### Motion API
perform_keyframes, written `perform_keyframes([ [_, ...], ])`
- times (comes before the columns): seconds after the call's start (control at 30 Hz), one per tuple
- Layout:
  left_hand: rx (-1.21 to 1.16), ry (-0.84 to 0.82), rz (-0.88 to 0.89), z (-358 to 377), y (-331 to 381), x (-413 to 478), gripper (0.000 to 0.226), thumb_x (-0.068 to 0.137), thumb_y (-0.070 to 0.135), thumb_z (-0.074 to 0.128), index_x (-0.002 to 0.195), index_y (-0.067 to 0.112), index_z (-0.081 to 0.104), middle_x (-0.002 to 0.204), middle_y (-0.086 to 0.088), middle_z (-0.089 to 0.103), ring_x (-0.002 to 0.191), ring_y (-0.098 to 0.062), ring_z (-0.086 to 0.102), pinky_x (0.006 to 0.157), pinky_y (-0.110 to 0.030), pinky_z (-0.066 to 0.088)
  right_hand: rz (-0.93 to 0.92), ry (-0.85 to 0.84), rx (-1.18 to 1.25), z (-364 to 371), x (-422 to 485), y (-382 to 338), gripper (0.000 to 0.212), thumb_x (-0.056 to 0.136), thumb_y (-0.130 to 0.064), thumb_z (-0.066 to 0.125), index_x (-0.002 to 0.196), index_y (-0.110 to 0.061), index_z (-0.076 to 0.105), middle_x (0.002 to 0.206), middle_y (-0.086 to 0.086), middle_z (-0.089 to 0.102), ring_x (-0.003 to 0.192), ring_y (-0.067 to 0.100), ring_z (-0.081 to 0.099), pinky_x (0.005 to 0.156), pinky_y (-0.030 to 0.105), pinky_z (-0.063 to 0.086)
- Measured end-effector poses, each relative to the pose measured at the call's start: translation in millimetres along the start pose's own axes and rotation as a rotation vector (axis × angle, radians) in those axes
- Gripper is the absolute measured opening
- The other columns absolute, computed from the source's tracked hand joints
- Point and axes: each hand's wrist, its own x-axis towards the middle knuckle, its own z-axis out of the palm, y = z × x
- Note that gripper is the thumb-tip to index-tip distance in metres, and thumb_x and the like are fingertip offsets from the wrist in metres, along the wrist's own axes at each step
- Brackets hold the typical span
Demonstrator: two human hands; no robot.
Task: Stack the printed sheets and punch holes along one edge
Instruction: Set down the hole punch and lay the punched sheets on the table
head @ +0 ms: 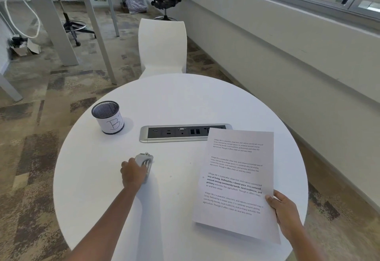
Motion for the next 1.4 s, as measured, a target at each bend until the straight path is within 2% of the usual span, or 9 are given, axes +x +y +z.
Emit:
perform_keyframes([
  [0.2, -0.09, 0.182, 0.356, 11.4, 8.3, -22.4, 0.042, 0.084, 0.002, 0.058, 0.125, -0.003, 0.049, 0.123, -0.025, 0.049, 0.118, -0.038, 0.044, 0.097, -0.048, 0.039, -0.038, -0.006, -0.011, 1.4, -3.6, 2.0, 0.021, 0.09, -0.004, 0.051, 0.09, -0.021, 0.064, 0.067, -0.006, 0.076, 0.058, 0.012, 0.07, 0.058, 0.032, 0.053],
  [0.3, -0.278, -0.092, 0.53, 25.6, 15.4, -48.2, 0.035, 0.088, 0.006, 0.057, 0.122, 0.0, 0.052, 0.113, -0.019, 0.06, 0.109, -0.03, 0.055, 0.095, -0.034, 0.041, -0.054, -0.036, 0.009, 5.6, -5.3, 1.3, 0.02, 0.09, -0.004, 0.05, 0.093, -0.02, 0.063, 0.071, -0.005, 0.077, 0.061, 0.011, 0.071, 0.051, 0.023, 0.056],
  [0.4, -0.352, -0.46, 0.446, 41.3, 26.8, -71.6, 0.037, 0.092, 0.014, 0.054, 0.127, 0.004, 0.049, 0.103, -0.013, 0.062, 0.095, -0.02, 0.058, 0.081, -0.017, 0.043, -0.072, -0.061, 0.018, 11.5, -6.4, -1.3, 0.02, 0.089, -0.004, 0.052, 0.095, -0.02, 0.063, 0.074, -0.003, 0.077, 0.064, 0.013, 0.071, 0.054, 0.024, 0.057],
  [0.5, -0.453, -0.587, 0.351, 51.2, 38.4, -83.3, 0.022, 0.093, 0.01, 0.051, 0.114, 0.003, 0.056, 0.091, -0.021, 0.062, 0.088, -0.02, 0.057, 0.085, -0.036, 0.05, -0.114, -0.056, 0.005, 16.7, -6.0, -7.4, 0.019, 0.088, -0.004, 0.053, 0.098, -0.018, 0.063, 0.08, 0.002, 0.075, 0.069, 0.018, 0.069, 0.06, 0.031, 0.055],
  [0.67, -0.478, -0.495, 0.464, 51.5, 61.5, -88.9, 0.011, 0.09, 0.001, 0.052, 0.085, 0.008, 0.058, 0.085, -0.017, 0.07, 0.079, -0.024, 0.063, 0.082, -0.043, 0.054, -0.239, 0.007, -0.029, 16.9, 0.3, -25.2, 0.019, 0.089, -0.001, 0.052, 0.098, -0.013, 0.063, 0.082, -0.006, 0.073, 0.076, 0.016, 0.066, 0.065, 0.026, 0.056],
  [0.9, -0.561, -0.256, 0.626, 47.9, 97.1, -96.6, 0.026, 0.088, 0.002, 0.056, 0.08, 0.026, 0.062, 0.077, 0.014, 0.068, 0.062, 0.013, 0.058, 0.061, -0.001, 0.043, -0.418, 0.052, -0.079, 7.5, 12.5, -53.3, 0.024, 0.089, -0.004, 0.052, 0.092, -0.024, 0.064, 0.081, -0.025, 0.073, 0.077, -0.011, 0.065, 0.067, 0.004, 0.051],
  [1.0, -0.538, -0.252, 0.629, 54.9, 99.5, -100.5, 0.014, 0.089, 0.003, 0.055, 0.091, 0.009, 0.068, 0.083, 0.004, 0.069, 0.067, 0.0, 0.056, 0.063, -0.007, 0.042, -0.449, 0.049, -0.115, 4.6, 18.3, -53.6, 0.025, 0.091, -0.004, 0.049, 0.102, -0.023, 0.061, 0.097, -0.014, 0.069, 0.087, -0.006, 0.063, 0.078, 0.015, 0.05],
  [1.13, -0.498, -0.25, 0.567, 67.2, 93.0, -107.5, 0.015, 0.091, 0.008, 0.055, 0.096, 0.005, 0.069, 0.09, 0.002, 0.069, 0.072, -0.015, 0.053, 0.06, -0.008, 0.041, -0.444, -0.018, -0.152, 2.1, 25.5, -49.2, 0.024, 0.094, -0.006, 0.043, 0.11, -0.016, 0.058, 0.113, 0.001, 0.063, 0.103, 0.023, 0.059, 0.096, 0.039, 0.045],
  [1.4, -0.526, -0.21, 0.51, 74.7, 108.9, -120.5, 0.017, 0.092, 0.011, 0.053, 0.094, 0.005, 0.068, 0.085, -0.001, 0.069, 0.067, -0.01, 0.055, 0.057, -0.007, 0.041, -0.476, -0.018, -0.238, -15.4, 35.7, -64.3, 0.022, 0.095, -0.01, 0.043, 0.088, -0.025, 0.059, 0.09, -0.004, 0.068, 0.084, 0.023, 0.063, 0.075, 0.042, 0.051],
])
